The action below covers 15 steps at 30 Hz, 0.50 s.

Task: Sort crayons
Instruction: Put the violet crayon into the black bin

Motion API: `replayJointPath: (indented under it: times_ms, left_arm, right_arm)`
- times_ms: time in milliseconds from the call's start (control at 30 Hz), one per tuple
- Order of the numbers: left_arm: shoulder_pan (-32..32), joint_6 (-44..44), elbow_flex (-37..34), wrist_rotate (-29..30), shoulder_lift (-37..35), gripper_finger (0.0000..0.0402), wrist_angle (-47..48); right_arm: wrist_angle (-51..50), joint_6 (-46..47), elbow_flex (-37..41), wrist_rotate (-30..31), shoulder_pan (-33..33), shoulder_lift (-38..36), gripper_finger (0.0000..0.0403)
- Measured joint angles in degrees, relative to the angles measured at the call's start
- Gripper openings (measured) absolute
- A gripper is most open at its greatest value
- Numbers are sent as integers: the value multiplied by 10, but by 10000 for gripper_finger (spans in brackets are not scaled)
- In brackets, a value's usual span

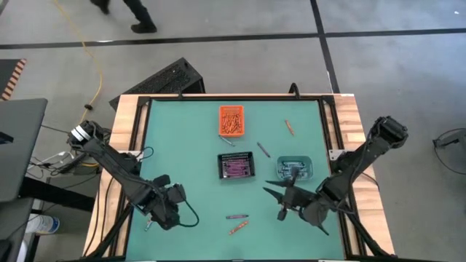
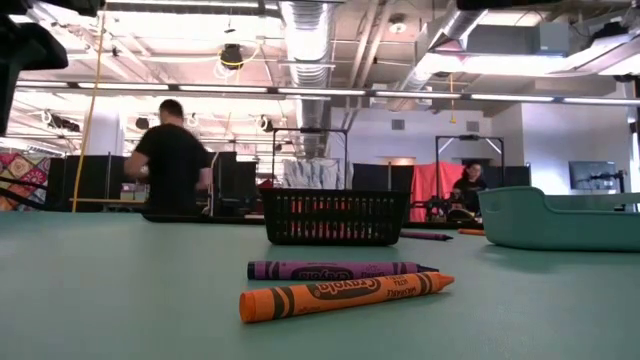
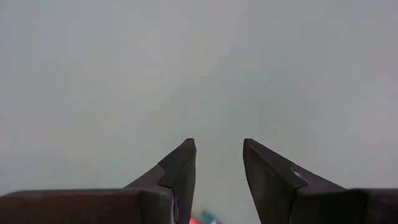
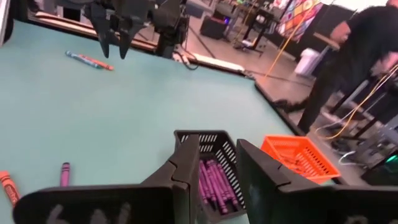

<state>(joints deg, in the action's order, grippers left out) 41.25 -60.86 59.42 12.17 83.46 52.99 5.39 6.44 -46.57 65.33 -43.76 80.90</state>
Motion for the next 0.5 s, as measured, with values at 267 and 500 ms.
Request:
replayJointPath:
  times_ms: [267,500]
  left_arm:
    - [1,24,-24,22,0,123,-43]
    - [1,28,-43,37,0,123,-47]
  right_arm:
    - [-56,73,0,-74,42,0,105]
    - [-70,94,0,-98,78,0,105]
